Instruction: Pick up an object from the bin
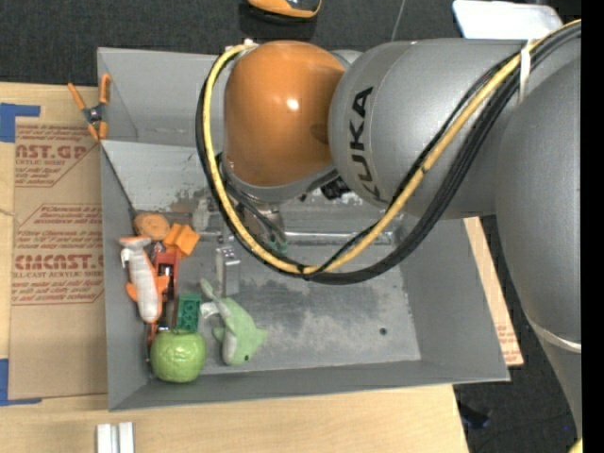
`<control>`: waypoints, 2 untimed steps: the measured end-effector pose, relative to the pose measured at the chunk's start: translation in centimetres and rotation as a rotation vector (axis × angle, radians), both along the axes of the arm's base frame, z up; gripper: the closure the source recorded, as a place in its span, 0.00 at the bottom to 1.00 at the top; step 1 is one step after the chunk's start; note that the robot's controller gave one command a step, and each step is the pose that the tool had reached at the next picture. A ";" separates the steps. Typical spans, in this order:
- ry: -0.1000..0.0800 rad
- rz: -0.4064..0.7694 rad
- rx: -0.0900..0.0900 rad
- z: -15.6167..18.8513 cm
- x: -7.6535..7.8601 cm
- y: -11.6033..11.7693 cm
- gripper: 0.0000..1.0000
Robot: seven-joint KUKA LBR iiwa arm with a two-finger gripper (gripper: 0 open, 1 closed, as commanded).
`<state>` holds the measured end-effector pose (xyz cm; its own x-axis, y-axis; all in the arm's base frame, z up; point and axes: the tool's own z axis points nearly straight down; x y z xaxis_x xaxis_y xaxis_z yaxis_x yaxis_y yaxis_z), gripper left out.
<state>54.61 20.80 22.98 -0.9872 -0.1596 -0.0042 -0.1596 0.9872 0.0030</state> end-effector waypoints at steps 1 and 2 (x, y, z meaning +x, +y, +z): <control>0.003 0.006 -0.001 1.5 -0.7 -0.5 0.00; -0.006 0.166 0.001 2.9 -2.9 2.7 0.00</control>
Offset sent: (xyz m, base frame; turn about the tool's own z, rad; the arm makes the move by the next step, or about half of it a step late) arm -0.0346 0.0338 0.0323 -0.1782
